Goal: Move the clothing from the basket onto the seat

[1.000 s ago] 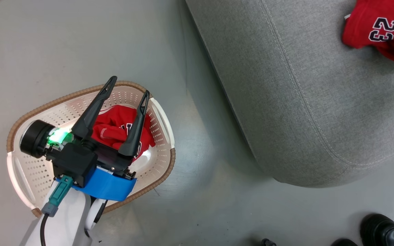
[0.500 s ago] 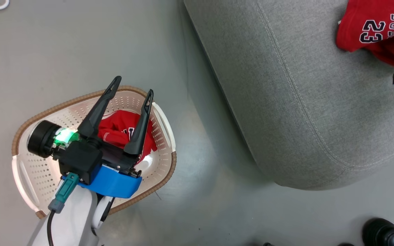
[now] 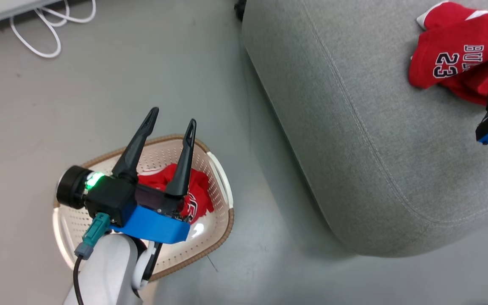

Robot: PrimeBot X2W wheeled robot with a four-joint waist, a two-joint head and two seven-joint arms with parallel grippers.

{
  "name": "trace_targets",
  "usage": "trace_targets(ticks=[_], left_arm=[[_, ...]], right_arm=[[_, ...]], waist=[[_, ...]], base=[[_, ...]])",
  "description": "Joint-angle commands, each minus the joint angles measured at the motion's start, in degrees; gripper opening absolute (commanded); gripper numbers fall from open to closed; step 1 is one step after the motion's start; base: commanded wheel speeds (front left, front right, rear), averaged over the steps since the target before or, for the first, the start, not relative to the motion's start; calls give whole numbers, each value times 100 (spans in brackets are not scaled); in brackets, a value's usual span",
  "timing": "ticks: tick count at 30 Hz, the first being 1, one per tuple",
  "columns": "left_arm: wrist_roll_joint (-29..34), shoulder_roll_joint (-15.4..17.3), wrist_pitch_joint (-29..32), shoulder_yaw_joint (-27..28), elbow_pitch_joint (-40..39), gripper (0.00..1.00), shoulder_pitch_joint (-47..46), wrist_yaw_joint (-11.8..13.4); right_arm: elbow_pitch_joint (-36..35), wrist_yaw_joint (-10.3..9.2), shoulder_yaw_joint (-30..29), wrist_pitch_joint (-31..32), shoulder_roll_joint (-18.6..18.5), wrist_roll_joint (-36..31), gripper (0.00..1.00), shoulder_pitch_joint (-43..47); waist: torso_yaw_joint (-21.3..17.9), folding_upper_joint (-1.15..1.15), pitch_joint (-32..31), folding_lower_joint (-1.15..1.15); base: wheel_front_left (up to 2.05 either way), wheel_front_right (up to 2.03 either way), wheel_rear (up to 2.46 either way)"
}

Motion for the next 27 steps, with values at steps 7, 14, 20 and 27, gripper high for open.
trace_targets(ticks=[7,14,20,27], left_arm=[[-87,-315,-17,313,264,100,421,-41],[-175,-536,-17,489,462,100,771,-34],[-230,-623,-17,712,551,100,1169,-35],[-250,-663,-17,919,631,100,1520,-35]], right_arm=[[-332,1,141,-24,-98,23,100,621],[-935,1,-67,-24,36,-118,100,1539],[-1719,1,-92,14,380,-249,100,2389],[-2869,1,-25,322,819,-465,100,3228]], waist=[[317,0,-848,0],[672,0,-1490,0],[913,0,-2006,0],[1208,0,-2421,0]], base=[[0,0,0],[0,0,0],[0,0,0],[0,0,0]])
